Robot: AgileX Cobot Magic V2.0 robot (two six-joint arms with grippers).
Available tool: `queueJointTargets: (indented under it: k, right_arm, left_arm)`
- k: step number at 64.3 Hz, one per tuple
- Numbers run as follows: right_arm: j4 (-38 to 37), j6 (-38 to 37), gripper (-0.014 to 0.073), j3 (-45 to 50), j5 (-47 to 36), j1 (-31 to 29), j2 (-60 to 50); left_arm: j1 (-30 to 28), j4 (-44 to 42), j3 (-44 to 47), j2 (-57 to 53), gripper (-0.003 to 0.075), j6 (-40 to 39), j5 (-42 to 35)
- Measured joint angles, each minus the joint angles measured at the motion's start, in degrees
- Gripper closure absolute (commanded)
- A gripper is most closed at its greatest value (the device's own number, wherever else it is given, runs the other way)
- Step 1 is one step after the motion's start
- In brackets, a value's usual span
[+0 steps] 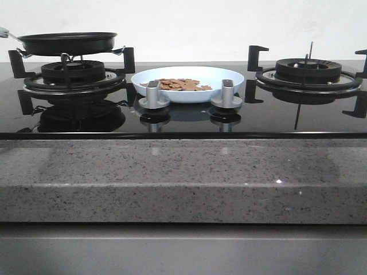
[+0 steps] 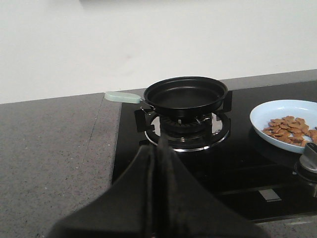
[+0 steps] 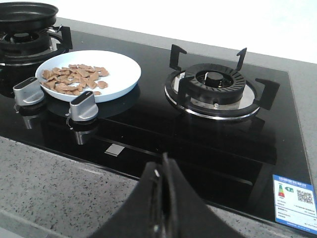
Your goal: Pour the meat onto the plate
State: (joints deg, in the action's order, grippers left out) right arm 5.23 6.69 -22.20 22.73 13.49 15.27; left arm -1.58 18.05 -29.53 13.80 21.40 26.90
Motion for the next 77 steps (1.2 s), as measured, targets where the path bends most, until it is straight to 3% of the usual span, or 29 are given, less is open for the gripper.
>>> queueJointTargets:
  k: [36,50,77]
  right_arm:
    - [0.0,-0.1,0.0654,0.0,0.0,0.0,0.0]
    - [0.1,-0.1,0.0654,0.0,0.0,0.0,0.0]
    - [0.1,-0.1,0.0654,0.1,0.0,0.0,0.0]
  left_arm:
    - [0.0,-0.6,1.7,0.0,0.0741,-1.3,-2.7]
    - [0.6,-11.5,8.6,-3.0,0.0741,-14.7,-8.8]
    - [0.7,-13.8,27.3,-14.0,0.0741,-16.4,-12.9]
